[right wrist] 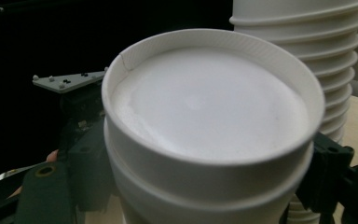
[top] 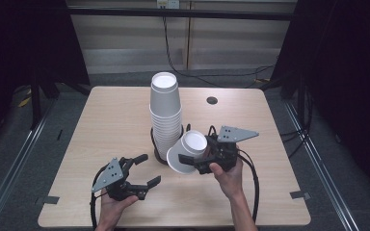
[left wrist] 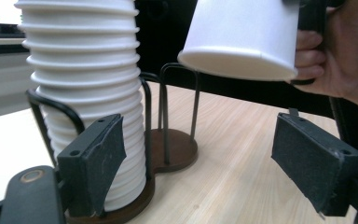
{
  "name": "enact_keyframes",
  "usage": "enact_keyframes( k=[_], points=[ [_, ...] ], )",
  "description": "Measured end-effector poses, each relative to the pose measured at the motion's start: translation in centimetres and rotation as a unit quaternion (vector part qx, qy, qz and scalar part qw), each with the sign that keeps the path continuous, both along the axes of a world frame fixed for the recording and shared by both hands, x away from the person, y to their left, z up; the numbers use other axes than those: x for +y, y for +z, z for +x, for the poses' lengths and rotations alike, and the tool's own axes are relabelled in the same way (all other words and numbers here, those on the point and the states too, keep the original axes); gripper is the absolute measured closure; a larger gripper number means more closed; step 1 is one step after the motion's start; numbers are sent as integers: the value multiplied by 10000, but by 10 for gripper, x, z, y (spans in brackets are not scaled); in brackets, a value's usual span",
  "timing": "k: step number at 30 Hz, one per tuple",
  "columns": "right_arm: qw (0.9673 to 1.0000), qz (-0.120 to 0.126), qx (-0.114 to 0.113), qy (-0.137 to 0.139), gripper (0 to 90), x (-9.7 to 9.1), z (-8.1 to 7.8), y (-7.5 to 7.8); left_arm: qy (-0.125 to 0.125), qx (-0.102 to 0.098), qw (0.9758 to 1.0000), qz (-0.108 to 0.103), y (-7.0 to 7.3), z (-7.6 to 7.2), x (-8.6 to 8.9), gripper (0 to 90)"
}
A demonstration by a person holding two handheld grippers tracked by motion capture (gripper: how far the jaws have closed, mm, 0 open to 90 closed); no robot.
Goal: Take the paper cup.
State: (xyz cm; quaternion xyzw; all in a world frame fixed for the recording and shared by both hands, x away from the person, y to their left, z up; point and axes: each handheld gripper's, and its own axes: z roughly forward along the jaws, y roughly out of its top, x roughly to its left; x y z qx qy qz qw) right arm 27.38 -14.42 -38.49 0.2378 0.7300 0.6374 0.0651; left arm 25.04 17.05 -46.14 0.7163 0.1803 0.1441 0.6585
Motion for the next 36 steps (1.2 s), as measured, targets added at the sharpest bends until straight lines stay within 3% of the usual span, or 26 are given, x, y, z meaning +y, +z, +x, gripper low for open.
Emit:
enact_keyframes(
  k=[4,22,29,36],
  points=[
    [10000,-29,22,83,211,5,-2,-4,-134,-109,9998,35,3,-2,-4,156],
    [9990,-162,277,313,211,26,-2,-26,-602,-75,9981,104,6,0,-15,155],
    [9983,-35,393,424,211,31,-1,-34,-759,7,9969,217,5,5,-28,140],
    [9978,-56,439,496,211,36,-2,-39,-877,94,9956,305,2,11,-41,99]
  ],
)
